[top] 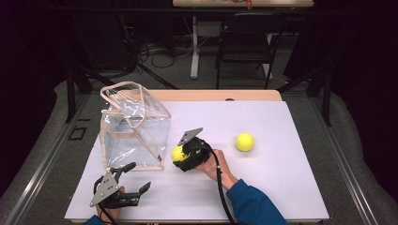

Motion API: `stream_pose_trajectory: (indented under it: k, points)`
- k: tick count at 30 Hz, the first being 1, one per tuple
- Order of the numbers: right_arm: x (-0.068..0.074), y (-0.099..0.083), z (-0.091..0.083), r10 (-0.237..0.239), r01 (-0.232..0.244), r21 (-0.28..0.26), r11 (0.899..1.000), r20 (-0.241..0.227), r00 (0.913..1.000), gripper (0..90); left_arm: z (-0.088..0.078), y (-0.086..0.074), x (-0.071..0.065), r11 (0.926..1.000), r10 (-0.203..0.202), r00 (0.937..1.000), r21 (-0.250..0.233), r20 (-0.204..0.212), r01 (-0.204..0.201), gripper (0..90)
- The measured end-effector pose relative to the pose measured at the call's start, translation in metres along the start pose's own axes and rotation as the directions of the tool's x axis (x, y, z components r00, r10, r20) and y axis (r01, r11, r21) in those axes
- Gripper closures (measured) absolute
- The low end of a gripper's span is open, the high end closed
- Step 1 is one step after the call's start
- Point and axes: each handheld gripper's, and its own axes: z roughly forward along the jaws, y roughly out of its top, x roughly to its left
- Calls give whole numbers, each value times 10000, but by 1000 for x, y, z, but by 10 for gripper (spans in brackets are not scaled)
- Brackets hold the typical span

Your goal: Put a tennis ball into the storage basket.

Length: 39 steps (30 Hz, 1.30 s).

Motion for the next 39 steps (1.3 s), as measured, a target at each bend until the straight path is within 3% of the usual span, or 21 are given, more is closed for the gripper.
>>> stream_pose_trajectory:
  k: [7,8,39]
  points:
    - [0,0,-1,47,-47,-18,10000,-24,10000,266,0,0,0,10000,0,10000,0,0,0,157]
    - [-3,2,-7,12,-11,-124,9999,130,9999,266,0,0,0,10000,16,10000,-10,3,-16,157]
    - [-12,17,-31,-110,153,-636,9979,680,9976,267,0,0,0,10000,14,10000,-21,-9,-14,157]
